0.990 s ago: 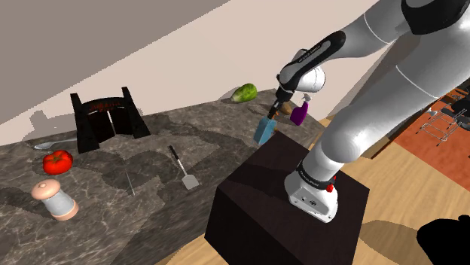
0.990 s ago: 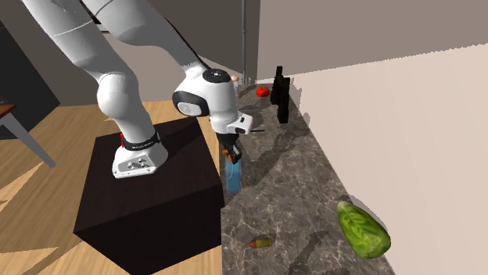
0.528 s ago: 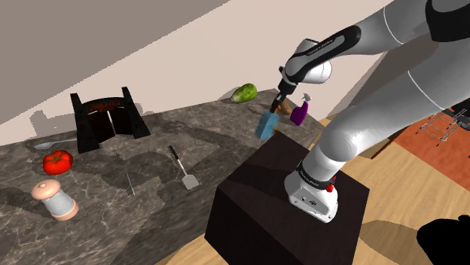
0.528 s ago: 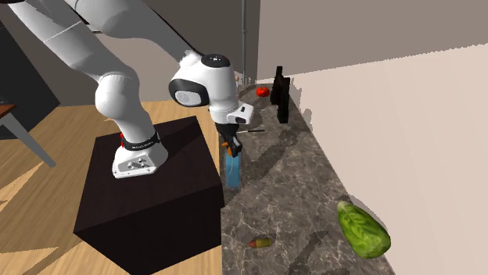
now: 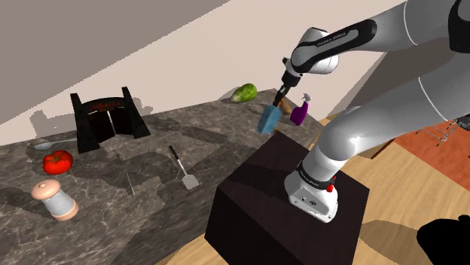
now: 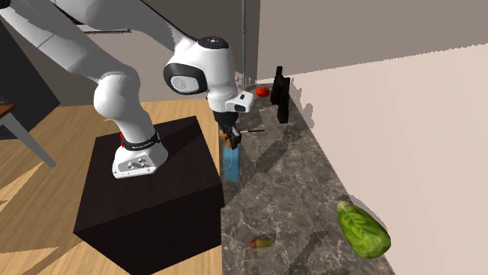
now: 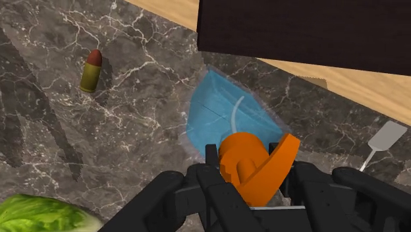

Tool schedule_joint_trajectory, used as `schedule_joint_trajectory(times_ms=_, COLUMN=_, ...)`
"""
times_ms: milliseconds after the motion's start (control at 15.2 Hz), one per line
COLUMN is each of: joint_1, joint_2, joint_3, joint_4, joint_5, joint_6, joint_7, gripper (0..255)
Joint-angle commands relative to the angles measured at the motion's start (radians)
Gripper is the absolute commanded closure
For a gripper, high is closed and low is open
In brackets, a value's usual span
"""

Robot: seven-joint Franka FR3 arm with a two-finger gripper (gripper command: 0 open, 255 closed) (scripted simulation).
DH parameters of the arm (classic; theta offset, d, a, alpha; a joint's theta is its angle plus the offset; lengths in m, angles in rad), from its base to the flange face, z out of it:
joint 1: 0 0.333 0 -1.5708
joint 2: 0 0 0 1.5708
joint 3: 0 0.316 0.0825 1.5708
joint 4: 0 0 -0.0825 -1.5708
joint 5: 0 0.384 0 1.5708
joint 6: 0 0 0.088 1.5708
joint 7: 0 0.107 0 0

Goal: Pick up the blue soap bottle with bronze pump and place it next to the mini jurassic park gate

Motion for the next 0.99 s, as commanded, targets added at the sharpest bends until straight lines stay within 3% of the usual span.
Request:
schedule_joint_trajectory(times_ms=0, joint_1=-0.007, joint_2=-0.027, joint_3=0.013, joint_4=0.011, joint_5=-0.004, joint_6=-0.038, joint_7=0.007, gripper=255)
schedule_joint_trajectory(times_ms=924, joint_1=-0.024, joint_2=-0.159, joint_3=0.084, joint_4=0.121, joint_5=0.006, joint_6=-0.279, joint_7=0.035, gripper=255)
